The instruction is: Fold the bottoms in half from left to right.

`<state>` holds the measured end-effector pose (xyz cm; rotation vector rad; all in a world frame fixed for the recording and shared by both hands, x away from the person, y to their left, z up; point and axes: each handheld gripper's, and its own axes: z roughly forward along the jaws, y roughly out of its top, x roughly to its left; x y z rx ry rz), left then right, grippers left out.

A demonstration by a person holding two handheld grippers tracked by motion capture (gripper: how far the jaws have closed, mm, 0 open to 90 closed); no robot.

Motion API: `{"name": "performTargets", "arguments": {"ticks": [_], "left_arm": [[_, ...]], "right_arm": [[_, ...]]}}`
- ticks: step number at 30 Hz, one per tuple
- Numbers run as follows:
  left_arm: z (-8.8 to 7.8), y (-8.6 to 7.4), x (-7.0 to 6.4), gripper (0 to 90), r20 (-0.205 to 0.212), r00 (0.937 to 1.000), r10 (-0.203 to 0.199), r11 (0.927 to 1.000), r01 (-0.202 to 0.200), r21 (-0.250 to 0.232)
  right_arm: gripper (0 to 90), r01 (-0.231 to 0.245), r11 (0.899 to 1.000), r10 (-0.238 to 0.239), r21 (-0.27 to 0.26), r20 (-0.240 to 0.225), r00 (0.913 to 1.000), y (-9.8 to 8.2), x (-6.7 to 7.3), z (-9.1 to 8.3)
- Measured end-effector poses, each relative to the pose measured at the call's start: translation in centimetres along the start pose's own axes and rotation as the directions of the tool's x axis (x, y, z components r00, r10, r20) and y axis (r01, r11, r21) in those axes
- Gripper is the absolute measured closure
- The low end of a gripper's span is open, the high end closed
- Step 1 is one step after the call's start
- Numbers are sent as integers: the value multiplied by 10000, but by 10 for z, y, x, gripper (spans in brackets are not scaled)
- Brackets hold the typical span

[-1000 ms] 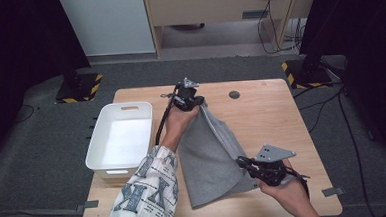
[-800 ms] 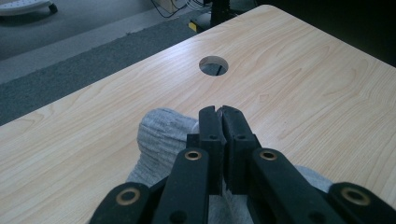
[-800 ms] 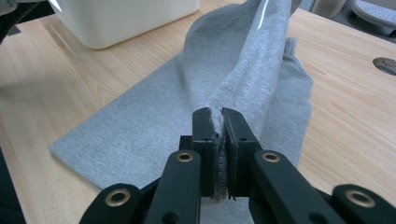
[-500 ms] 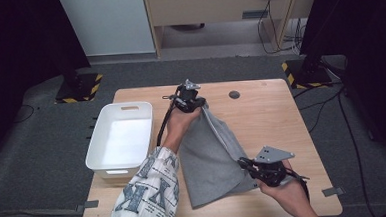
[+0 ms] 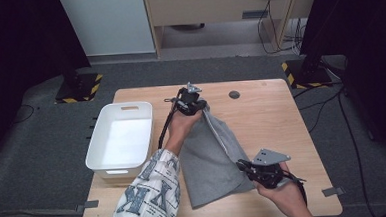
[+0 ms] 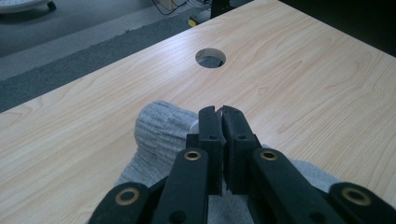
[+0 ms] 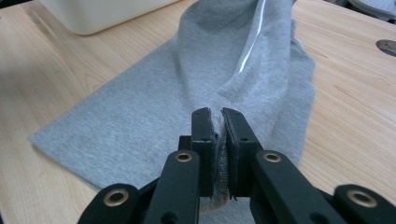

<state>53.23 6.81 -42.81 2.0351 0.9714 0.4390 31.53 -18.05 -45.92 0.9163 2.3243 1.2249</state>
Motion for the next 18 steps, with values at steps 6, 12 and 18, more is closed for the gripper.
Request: {"name": "performTargets", "arguments": {"ticks": [6, 12, 18], "left_arm": [[5, -2, -4, 871, 36, 10000, -37, 10000, 37, -14], [2, 2, -4, 871, 68, 9999, -88, 9999, 89, -142], [9, 0, -11, 870, 120, 9999, 96, 9998, -98, 161]], "right_arm": [[838, 54, 10000, -54, -9, 123, 9999, 1, 2, -2], [837, 62, 9997, -60, -223, 99, 9999, 7, 3, -9], [832, 149, 9998, -149, 134, 45, 9999, 1, 5, -9]]}}
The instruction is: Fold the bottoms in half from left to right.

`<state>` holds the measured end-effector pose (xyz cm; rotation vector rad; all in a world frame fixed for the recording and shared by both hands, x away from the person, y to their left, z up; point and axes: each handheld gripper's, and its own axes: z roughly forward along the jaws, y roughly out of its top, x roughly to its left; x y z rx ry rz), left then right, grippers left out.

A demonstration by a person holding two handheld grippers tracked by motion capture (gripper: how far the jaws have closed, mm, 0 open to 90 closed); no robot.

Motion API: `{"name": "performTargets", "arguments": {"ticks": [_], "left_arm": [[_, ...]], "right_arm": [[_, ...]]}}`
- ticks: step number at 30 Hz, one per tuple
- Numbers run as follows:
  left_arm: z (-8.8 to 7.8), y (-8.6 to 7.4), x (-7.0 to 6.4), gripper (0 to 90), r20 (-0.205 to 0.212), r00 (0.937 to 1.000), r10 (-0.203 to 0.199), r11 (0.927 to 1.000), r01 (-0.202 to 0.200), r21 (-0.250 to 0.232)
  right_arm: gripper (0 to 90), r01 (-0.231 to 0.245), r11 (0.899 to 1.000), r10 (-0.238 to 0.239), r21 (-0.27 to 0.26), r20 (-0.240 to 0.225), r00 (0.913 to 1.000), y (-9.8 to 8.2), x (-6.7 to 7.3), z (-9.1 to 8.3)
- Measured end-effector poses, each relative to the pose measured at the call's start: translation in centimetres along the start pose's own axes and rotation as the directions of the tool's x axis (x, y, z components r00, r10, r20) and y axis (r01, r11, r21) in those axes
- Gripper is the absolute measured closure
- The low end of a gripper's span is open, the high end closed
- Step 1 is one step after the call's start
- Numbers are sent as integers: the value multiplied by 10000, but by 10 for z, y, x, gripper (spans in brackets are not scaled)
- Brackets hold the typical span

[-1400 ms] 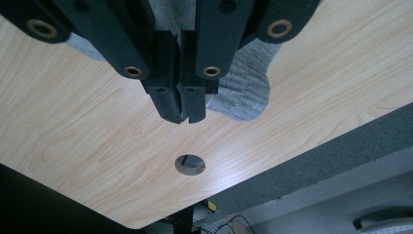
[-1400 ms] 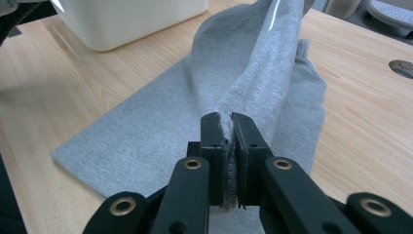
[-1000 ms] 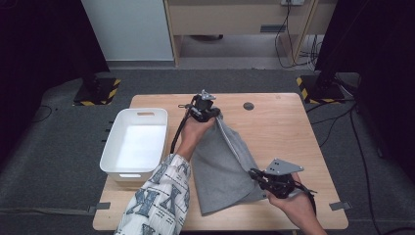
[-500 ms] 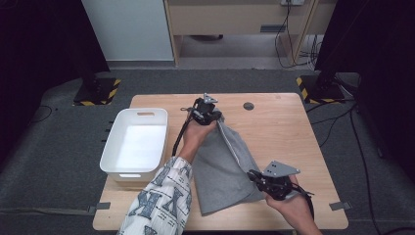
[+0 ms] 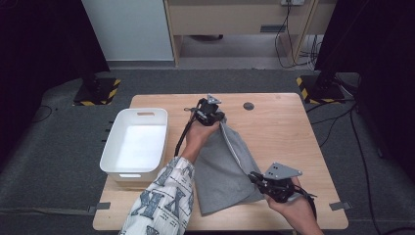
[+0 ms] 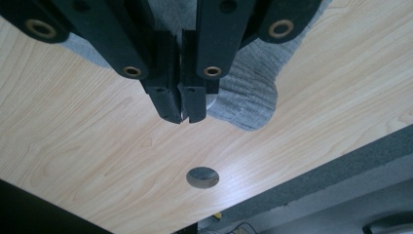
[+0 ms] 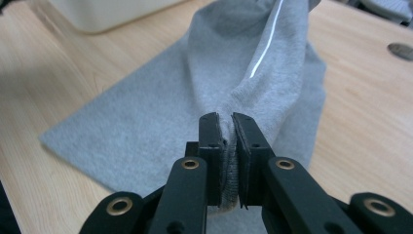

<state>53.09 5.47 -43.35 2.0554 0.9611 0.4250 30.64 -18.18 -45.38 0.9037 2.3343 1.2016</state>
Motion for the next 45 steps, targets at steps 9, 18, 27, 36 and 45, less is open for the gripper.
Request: {"name": "performTargets", "arguments": {"ticks": [9, 18, 27, 36, 45], "left_arm": [[14, -13, -2, 867, 74, 10000, 38, 9996, -40, 288], [20, -22, -5, 854, 328, 9995, -39, 9994, 28, 349], [21, -26, -9, 721, 246, 9994, -254, 9996, 252, 100], [-4, -20, -19, 370, -85, 9996, 255, 9991, -258, -339], [-19, -29, -24, 218, 253, 9995, -178, 9997, 183, -189]], "right_arm": [[825, -123, 9987, 127, 488, -90, 9999, -14, -4, 9], [799, -31, 9961, 52, 879, -239, 9997, -24, -4, 12], [683, -151, 9963, 158, 844, -81, 9998, -25, -8, 14], [339, -608, 9978, 599, 253, 348, 9976, -13, -16, 13], [174, -920, 9956, 906, 161, 760, 9930, 1, -28, 19]]}}
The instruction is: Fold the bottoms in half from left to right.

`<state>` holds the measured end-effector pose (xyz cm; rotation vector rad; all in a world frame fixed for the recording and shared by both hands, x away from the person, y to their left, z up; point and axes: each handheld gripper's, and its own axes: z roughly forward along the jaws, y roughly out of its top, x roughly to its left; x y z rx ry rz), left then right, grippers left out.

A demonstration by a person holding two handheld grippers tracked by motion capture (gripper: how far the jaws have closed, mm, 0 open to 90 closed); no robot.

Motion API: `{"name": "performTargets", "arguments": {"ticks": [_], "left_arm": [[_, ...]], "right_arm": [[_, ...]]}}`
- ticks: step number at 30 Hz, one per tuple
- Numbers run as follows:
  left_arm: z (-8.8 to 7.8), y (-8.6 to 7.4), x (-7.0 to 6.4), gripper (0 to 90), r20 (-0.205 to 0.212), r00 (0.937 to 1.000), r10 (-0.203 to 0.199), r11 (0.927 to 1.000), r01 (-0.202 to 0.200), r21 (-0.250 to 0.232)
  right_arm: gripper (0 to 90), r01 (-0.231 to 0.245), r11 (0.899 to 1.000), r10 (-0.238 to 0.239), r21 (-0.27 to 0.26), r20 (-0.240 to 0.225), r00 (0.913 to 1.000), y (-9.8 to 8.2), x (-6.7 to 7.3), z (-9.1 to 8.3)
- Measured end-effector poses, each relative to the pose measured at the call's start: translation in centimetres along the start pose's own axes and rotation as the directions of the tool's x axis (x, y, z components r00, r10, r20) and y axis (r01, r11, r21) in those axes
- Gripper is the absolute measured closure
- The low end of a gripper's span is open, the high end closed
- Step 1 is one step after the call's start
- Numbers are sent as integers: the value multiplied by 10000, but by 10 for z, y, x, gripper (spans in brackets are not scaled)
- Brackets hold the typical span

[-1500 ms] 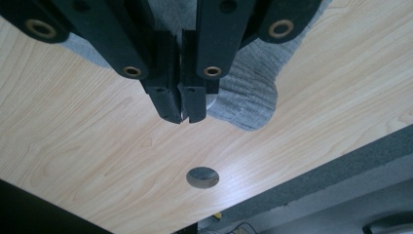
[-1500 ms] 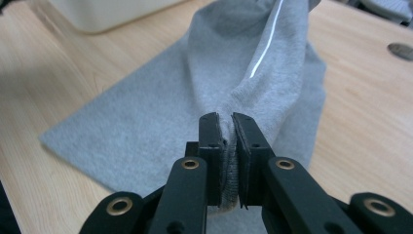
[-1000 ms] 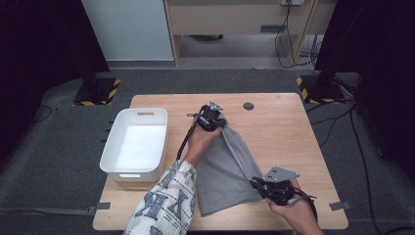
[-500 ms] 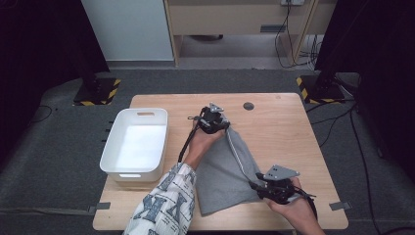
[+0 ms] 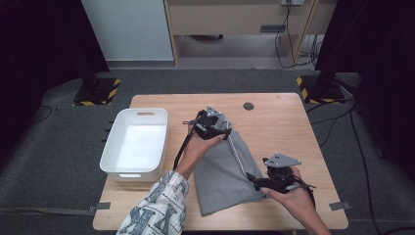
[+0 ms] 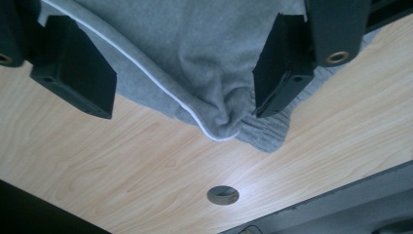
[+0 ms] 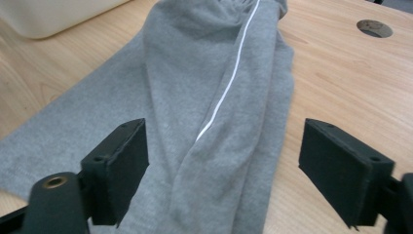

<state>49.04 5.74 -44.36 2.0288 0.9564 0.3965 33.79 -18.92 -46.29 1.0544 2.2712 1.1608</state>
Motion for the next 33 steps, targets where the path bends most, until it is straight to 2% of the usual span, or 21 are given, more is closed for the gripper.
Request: {"name": "performTargets", "arguments": {"ticks": [1, 3, 8, 11, 14, 16, 18, 20, 23, 26, 28, 33], "left_arm": [[-3, -1, -1, 218, 37, 10000, -61, 10000, 61, -39], [-10, -5, -1, 163, -3, 10000, 42, 10000, -42, 32], [-21, -11, 1, 78, -362, 9990, -263, 9996, 260, -85], [-26, -16, 2, 42, -295, 9990, -323, 9994, 320, -132], [-31, -20, 4, 41, -346, 9987, -376, 9990, 367, -274], [-33, -22, 7, 42, -373, 9983, -446, 9985, 434, -331], [-36, -24, 10, 48, -522, 9975, -474, 9983, 455, -363], [-37, -25, 13, 50, -493, 9972, -556, 9979, 539, -362], [-37, -28, 14, 59, -666, 9965, -500, 9985, 485, -238], [-38, -27, 13, 65, -656, 9968, -466, 9986, 449, -278], [-40, -26, 12, 69, -636, 9967, -501, 9982, 479, -362], [-42, -22, 7, 73, -512, 9985, -197, 9988, 174, -448]], "right_arm": [[174, 0, 10000, 0, 0, 0, 10000, 0, 0, 0], [150, -44, 10000, 44, -29, -65, 10000, 5, -5, 2], [154, 76, 9999, -78, -90, -237, 9997, 17, -16, 9], [161, 84, 9999, -87, -144, -164, 9998, 24, -25, 17], [169, -94, 9996, 90, -269, -163, 9998, 32, -33, 26], [173, -190, 9995, 194, -232, 146, 9997, 38, -39, 34], [171, -305, 9992, 311, -258, 223, 9993, 44, -44, 41], [176, -328, 9989, 340, -338, 361, 9988, 50, -48, 49], [208, -422, 9986, 431, -329, 266, 9987, 58, -50, 60], [250, -392, 9982, 405, -445, 294, 9987, 67, -53, 69], [249, -440, 9981, 449, -421, 201, 9988, 73, -55, 74], [246, -355, 9986, 359, -385, 109, 9993, 90, -63, 82]]}}
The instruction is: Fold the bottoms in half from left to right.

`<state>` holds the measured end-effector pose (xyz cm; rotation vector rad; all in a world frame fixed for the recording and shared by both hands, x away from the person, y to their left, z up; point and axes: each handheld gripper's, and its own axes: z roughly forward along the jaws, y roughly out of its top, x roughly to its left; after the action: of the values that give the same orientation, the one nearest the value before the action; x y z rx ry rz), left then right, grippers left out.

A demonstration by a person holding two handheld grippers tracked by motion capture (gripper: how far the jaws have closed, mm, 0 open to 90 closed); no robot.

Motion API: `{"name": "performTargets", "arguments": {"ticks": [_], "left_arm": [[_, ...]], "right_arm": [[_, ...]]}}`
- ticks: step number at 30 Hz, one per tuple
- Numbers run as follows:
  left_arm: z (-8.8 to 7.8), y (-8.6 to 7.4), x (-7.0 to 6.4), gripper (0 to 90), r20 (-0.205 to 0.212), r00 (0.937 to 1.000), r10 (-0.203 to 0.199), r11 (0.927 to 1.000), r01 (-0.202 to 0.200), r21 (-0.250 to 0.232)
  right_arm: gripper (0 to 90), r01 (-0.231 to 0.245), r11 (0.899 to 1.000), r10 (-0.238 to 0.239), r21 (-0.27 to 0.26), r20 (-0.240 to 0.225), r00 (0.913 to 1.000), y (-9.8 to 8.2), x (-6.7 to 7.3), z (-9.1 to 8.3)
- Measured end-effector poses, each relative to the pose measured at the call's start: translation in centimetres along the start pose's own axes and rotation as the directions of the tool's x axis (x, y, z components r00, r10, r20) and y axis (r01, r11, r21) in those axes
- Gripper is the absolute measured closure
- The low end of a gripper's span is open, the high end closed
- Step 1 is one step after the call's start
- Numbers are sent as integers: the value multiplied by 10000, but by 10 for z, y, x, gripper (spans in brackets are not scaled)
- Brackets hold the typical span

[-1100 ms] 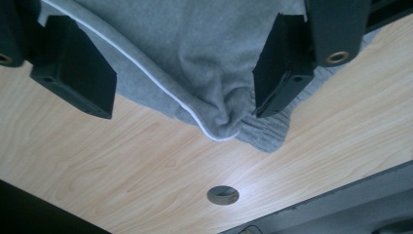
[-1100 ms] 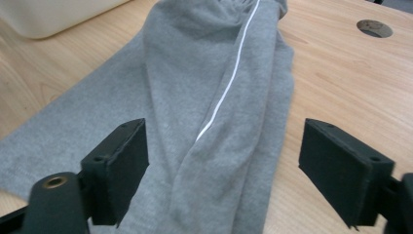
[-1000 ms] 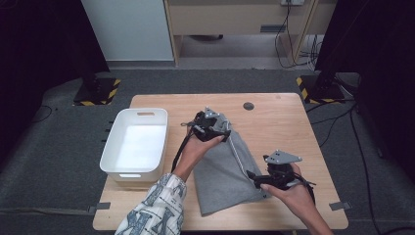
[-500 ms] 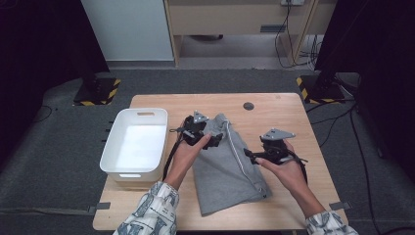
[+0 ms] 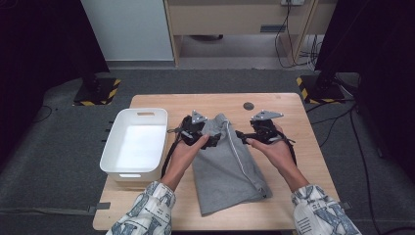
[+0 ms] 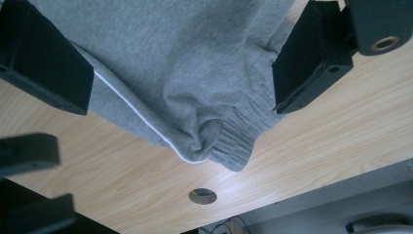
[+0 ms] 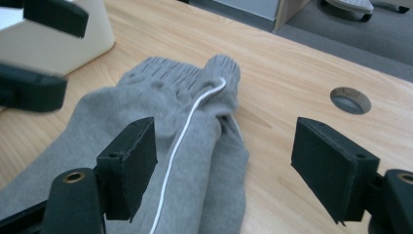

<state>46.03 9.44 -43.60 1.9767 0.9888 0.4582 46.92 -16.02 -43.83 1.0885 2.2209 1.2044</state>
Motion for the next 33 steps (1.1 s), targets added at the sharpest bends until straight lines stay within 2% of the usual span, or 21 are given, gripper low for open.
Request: {"name": "performTargets", "arguments": {"ticks": [6, 7, 9, 11, 12, 14, 18, 23, 27, 30, 33], "left_arm": [[0, -2, -2, 73, -112, 9999, 12, 10000, -11, 82], [0, -3, -3, 73, -229, 9997, 46, 9998, -42, 169], [-3, -5, -8, 78, -339, 9994, 10, 10000, -9, 31], [-2, -7, -10, 82, -219, 9996, -177, 9998, 178, 32], [-2, -8, -10, 82, -219, 9996, -202, 9998, 203, 45], [-2, -9, -10, 82, -283, 9995, -127, 9999, 130, 100], [-2, -12, -7, 93, -332, 9988, -373, 9993, 374, 23], [-4, -18, 3, 118, -604, 9964, -595, 9981, 583, -208], [-5, -19, 8, 118, -694, 9945, -785, 9968, 774, -183], [-1, -21, 13, 121, -766, 9912, -1077, 9941, 1081, 3], [3, -23, 17, 128, -799, 9884, -1289, 9916, 1296, 36]], "right_arm": [[259, -57, 9998, 59, 171, -101, 9999, 11, -5, 8], [258, -57, 9998, 59, 201, -127, 9999, 13, -6, 10], [250, 105, 9990, -93, 429, -266, 9996, 20, -7, 15], [244, 195, 9980, -176, 595, -319, 9993, 23, -7, 19], [243, 287, 9972, -265, 688, -324, 9991, 25, -8, 22], [247, 176, 9969, -147, 763, -380, 9992, 27, -9, 26], [256, 193, 9963, -164, 840, -354, 9992, 29, -8, 29], [369, -9, 9978, 40, 658, -466, 9989, 36, -11, 34], [404, -64, 9972, 91, 747, -363, 9993, 37, -12, 38], [413, -266, 9969, 291, 737, -329, 9990, 37, -14, 45], [423, -281, 9943, 301, 1032, -185, 9994, 33, -15, 56]]}}
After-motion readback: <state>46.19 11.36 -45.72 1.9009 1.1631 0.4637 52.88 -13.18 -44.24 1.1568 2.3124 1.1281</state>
